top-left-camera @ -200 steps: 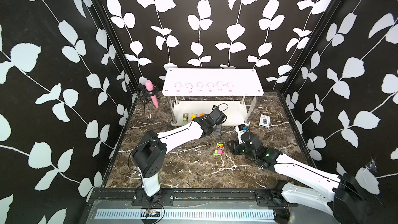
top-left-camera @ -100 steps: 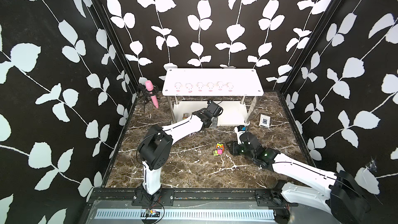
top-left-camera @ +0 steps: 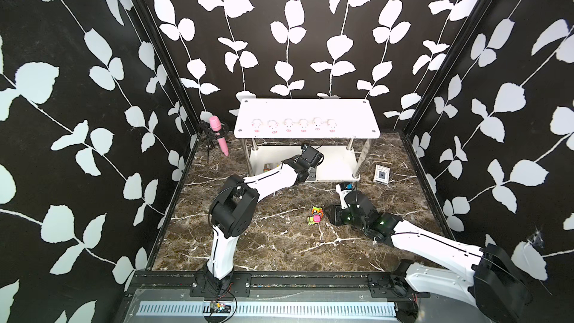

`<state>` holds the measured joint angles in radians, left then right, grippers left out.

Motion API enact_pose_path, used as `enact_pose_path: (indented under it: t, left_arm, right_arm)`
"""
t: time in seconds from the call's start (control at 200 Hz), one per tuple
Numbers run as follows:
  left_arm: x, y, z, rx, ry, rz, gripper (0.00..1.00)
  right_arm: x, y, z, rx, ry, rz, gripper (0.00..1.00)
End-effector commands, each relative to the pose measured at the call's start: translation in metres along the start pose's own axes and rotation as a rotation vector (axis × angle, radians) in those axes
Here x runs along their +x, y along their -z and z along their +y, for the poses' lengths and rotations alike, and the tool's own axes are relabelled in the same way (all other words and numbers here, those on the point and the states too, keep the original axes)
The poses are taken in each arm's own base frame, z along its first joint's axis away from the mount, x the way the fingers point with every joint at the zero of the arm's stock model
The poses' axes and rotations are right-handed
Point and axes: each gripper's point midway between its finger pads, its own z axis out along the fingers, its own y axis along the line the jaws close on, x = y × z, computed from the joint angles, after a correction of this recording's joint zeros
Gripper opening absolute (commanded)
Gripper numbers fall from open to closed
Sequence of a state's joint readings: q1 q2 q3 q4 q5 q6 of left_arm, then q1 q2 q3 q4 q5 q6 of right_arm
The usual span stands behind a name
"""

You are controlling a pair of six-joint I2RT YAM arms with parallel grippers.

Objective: Organize plastic toys on shelves
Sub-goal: Place the plastic toy on the shelf.

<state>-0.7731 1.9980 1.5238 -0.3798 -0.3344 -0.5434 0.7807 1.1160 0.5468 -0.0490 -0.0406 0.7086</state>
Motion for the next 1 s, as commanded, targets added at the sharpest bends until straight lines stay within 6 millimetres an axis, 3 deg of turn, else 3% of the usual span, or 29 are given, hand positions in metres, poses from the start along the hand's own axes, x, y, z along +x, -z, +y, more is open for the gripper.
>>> enact_pose_path:
  t: [0.0,0.26,0.465,0.685,0.995]
  left_arm:
    - [-0.017,0.002,0.001,-0.006,0.034,-0.041,0.20]
    - [-0.015,-0.010,0.002,-0.012,0.039,-0.020,0.21]
    - [-0.013,-0.015,0.003,-0.021,0.036,-0.009,0.31]
    - [-0.016,-0.012,-0.002,0.009,0.021,-0.005,0.45]
    - [-0.019,0.001,-0.004,0.044,0.008,-0.017,0.50]
  right_arm:
    - [-0.002,0.001,0.001,-0.011,-0.013,-0.012,0.43]
    - [-0.001,0.002,0.001,-0.013,-0.013,-0.006,0.43]
    - [0.001,0.002,0.001,-0.013,-0.013,0.000,0.44]
    - [0.001,0.002,0.001,-0.014,-0.014,0.000,0.45]
    - [0.003,0.001,-0.002,-0.007,-0.013,0.005,0.45]
